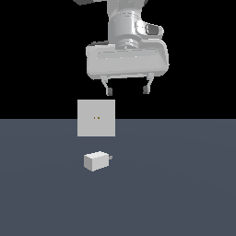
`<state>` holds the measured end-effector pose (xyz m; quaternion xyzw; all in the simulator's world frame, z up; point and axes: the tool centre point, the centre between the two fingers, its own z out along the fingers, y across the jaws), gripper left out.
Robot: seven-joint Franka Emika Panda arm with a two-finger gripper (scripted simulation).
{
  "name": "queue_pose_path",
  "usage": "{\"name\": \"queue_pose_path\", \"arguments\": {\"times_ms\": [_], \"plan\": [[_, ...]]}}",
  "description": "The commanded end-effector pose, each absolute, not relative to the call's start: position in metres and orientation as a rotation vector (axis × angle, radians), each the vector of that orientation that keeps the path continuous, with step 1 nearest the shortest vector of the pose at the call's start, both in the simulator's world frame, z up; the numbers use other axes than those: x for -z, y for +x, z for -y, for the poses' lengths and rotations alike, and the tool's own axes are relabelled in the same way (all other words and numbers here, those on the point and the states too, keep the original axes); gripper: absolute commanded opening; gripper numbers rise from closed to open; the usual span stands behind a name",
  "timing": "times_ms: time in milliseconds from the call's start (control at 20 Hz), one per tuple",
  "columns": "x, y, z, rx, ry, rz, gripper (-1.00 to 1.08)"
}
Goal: Plug the charger into the wall socket.
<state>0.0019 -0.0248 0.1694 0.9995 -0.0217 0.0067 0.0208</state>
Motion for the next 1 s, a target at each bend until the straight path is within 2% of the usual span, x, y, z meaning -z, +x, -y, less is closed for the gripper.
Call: {"name": "queue_pose_path", "arguments": {"times_ms": [0, 950], "plan": [[-0.167, -0.001, 0.023, -0.036, 3.095, 0.099, 1.0], [-0.132, -0.033, 0.001, -0.247, 3.005, 0.511, 1.0]]}}
